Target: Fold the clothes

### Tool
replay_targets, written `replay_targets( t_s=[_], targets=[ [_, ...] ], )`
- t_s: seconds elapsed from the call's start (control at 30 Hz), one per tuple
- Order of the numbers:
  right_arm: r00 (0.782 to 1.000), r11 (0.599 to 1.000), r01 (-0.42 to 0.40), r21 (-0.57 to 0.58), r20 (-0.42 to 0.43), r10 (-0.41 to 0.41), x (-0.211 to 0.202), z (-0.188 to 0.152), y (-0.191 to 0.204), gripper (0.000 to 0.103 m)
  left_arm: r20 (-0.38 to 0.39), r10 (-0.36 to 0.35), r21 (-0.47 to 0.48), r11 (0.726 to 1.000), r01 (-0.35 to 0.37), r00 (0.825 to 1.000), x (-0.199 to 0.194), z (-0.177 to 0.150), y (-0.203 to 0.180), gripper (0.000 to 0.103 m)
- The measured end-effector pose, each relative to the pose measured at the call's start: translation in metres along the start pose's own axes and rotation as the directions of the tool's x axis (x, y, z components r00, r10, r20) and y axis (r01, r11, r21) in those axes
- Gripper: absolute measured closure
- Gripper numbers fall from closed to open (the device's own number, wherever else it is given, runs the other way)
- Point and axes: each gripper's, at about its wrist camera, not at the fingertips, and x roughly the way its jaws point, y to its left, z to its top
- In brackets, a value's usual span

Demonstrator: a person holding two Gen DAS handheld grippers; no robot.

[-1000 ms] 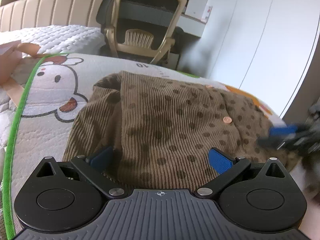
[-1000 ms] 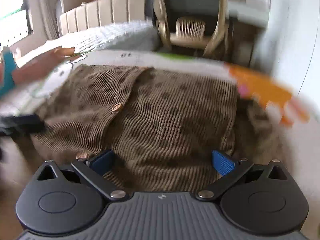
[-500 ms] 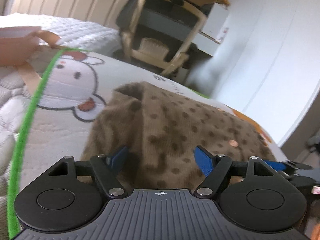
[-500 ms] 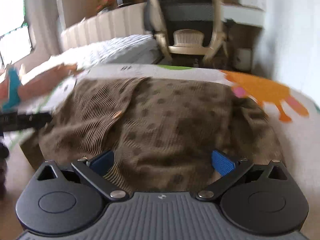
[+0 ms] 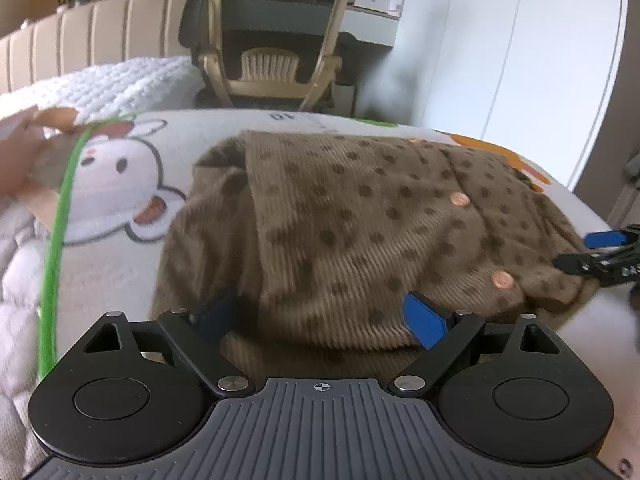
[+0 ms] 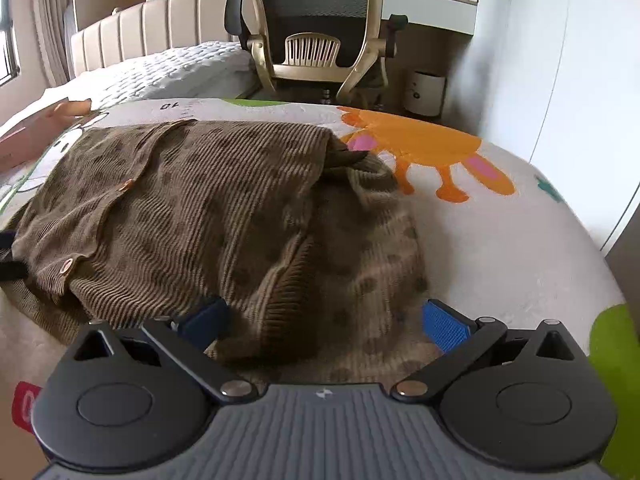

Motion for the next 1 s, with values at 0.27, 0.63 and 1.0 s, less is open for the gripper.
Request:
replay_targets(
  t_s=[0.27,0.63,1.0],
  targets=[
    [0.985,0.994,-0.096,-0.053,0.141,0.103,-0.021,0.046,0.020,0.000,-0.022,-0.160,-0.021,0.987,0.159,0.987,-0.030,0.029,0.005,0.008],
    [0.986,0.973,-0.162,-0.164,0.021,0.168,0.084,0.094,0.072,0.000,-0.042,-0.212,-0.170,0.964,0.202,0.976,0.096,0.110,0.028,0.005],
    [0.966,0.967,-0.198,-0.160,0.135,0.220,0.019,0.074,0.076,0.000,-0.023,0.046,-0.079,0.996,-0.048,0.999,0.009,0.055,0.063,0.006]
  ],
)
